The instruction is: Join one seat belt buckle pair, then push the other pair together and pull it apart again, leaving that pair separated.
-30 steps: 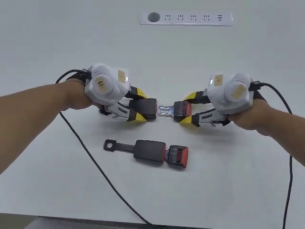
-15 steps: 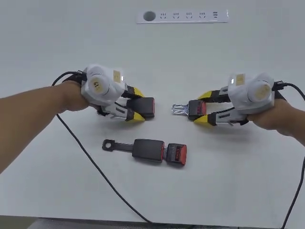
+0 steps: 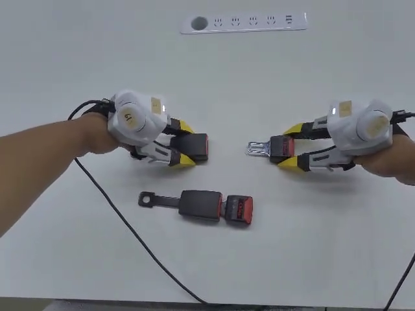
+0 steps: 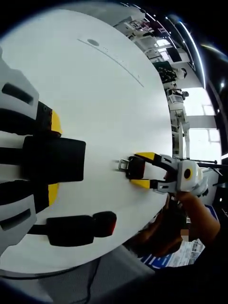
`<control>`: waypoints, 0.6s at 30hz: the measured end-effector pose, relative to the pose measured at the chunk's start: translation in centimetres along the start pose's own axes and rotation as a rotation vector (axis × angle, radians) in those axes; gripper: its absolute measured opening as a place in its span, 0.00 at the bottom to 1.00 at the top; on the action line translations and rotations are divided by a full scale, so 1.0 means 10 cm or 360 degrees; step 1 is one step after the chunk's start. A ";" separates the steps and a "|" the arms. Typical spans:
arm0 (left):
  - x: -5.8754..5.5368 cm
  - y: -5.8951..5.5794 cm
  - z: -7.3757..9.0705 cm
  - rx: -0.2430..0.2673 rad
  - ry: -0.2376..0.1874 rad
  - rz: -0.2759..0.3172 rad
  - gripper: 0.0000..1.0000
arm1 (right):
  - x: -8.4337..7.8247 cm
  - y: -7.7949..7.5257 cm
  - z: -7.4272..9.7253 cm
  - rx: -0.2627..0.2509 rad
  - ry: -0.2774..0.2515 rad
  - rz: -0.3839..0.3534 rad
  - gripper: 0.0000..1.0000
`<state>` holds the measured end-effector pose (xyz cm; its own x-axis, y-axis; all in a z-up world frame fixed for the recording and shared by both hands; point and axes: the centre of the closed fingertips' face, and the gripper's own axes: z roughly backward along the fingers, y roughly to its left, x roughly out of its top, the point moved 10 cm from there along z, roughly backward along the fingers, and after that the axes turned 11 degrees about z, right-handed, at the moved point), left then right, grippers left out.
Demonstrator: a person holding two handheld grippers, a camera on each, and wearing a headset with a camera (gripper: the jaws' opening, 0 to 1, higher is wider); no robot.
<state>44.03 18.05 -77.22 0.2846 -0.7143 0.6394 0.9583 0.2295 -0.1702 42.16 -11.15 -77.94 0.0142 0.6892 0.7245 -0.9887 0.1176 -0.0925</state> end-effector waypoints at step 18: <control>0.05 -0.01 -0.02 0.0007 0.0062 -0.0023 0.37 | -0.17 0.04 0.27 0.0010 0.0050 0.0029 0.36</control>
<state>44.08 17.52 -77.05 0.2712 -0.7428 0.6121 0.9623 0.2214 -0.1577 41.36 -14.19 -77.35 0.0008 0.7134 0.7007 -0.9898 0.1003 -0.1010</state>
